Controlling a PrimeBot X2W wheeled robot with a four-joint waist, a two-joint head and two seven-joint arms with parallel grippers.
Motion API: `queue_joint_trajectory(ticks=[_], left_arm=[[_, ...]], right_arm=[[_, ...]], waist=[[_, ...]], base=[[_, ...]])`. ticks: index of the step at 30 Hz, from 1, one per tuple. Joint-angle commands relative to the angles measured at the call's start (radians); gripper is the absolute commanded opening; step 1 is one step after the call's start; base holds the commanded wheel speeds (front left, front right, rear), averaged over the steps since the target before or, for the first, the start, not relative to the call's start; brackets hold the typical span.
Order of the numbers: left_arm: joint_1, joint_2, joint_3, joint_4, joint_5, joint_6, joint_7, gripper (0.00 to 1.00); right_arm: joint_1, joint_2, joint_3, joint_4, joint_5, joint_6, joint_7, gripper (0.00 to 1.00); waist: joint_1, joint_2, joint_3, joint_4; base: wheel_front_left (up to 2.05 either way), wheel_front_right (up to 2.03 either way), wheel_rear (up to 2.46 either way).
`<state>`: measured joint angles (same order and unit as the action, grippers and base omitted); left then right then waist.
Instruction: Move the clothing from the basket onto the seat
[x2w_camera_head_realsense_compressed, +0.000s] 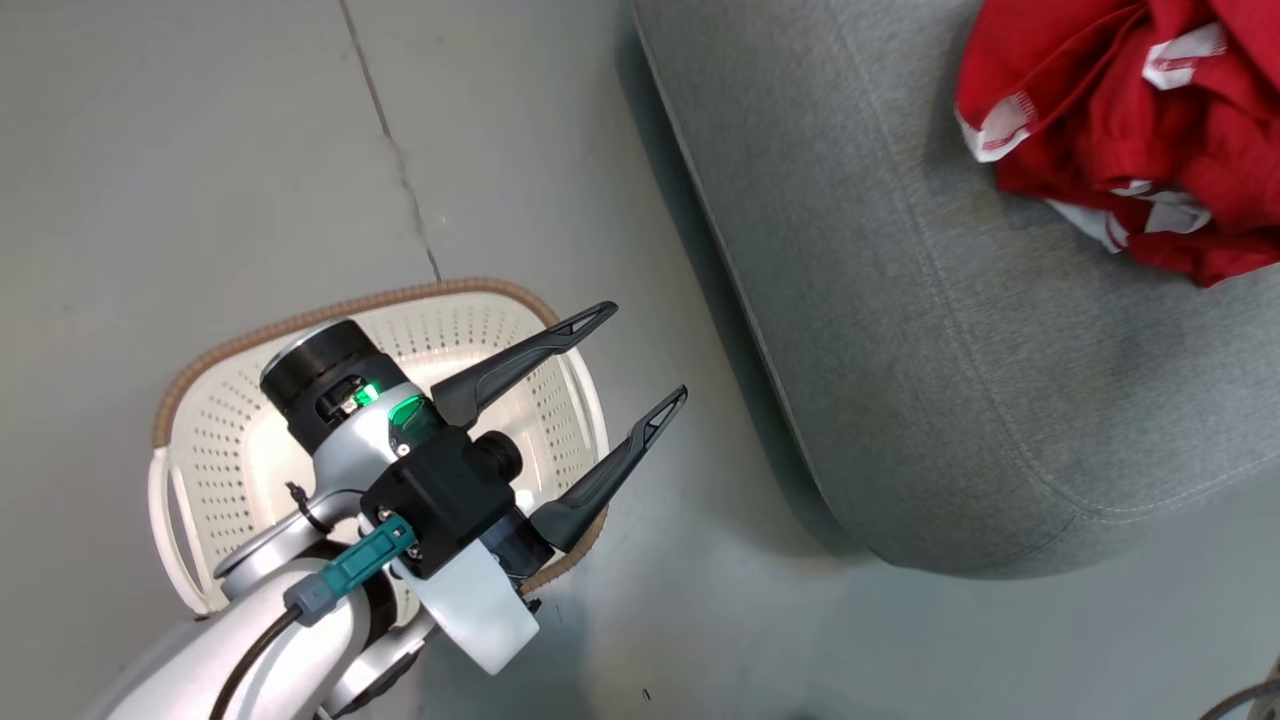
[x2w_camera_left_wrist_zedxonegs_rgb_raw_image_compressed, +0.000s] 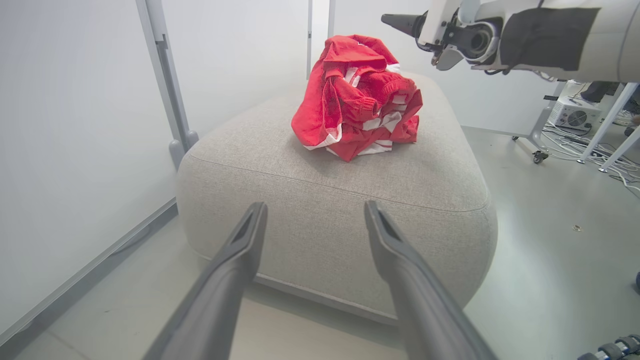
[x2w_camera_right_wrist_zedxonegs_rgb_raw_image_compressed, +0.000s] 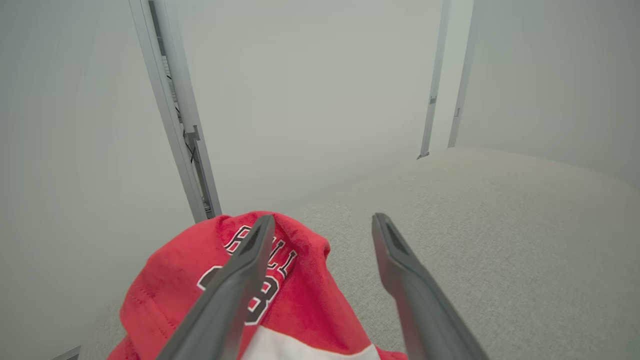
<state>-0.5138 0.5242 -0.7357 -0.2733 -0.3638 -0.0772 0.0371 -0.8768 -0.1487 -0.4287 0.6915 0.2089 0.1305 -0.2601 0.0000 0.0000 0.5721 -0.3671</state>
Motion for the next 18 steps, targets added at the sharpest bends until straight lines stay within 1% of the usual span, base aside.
queue_joint_trajectory(ticks=[1,2,5,9,10,11,15,18], left_arm=[[0.012,-0.003,0.002,0.006,-0.006,0.009,-0.010,1.00],[0.027,-0.017,0.002,0.023,-0.014,0.021,-0.027,1.00],[0.054,-0.037,0.003,0.050,-0.028,0.040,-0.057,1.00],[0.081,-0.058,0.009,0.075,-0.041,0.064,-0.083,1.00],[0.091,-0.064,0.011,0.085,-0.047,0.072,-0.093,1.00],[0.112,-0.076,0.018,0.103,-0.057,0.089,-0.112,1.00],[0.152,-0.093,0.039,0.135,-0.081,0.127,-0.144,1.00],[0.180,-0.102,0.060,0.154,-0.100,0.153,-0.166,1.00]], right_arm=[[0.023,-0.004,0.008,-0.021,-0.008,0.001,-0.006,1.00],[0.063,0.001,0.028,-0.066,-0.008,0.001,-0.006,1.00],[0.116,0.006,0.062,-0.130,-0.015,0.001,-0.006,1.00],[0.173,0.014,0.099,-0.183,-0.018,0.001,-0.006,1.00],[0.191,0.017,0.112,-0.198,-0.021,0.001,-0.006,1.00],[0.229,0.025,0.143,-0.228,-0.027,0.001,-0.006,1.00],[0.305,0.042,0.201,-0.292,-0.029,0.001,-0.006,1.00],[0.360,0.058,0.238,-0.345,-0.034,0.001,0.015,1.00]], waist=[[0.0000,0.0000,-0.040,-0.005],[0.0000,0.0000,-0.075,-0.004],[0.0000,0.0000,-0.133,0.003],[0.0000,0.0000,-0.187,0.017],[0.0000,0.0000,-0.207,0.024],[0.0000,0.0000,-0.243,0.041],[0.0000,0.0000,-0.305,0.077],[0.0000,0.0000,-0.342,0.106]], base=[[0.00,0.00,0.00],[0.00,0.00,0.00],[0.00,0.00,0.00],[0.00,0.00,0.00],[0.00,0.00,0.00],[0.00,0.00,0.00],[0.00,0.00,0.00],[0.00,0.00,0.00]])
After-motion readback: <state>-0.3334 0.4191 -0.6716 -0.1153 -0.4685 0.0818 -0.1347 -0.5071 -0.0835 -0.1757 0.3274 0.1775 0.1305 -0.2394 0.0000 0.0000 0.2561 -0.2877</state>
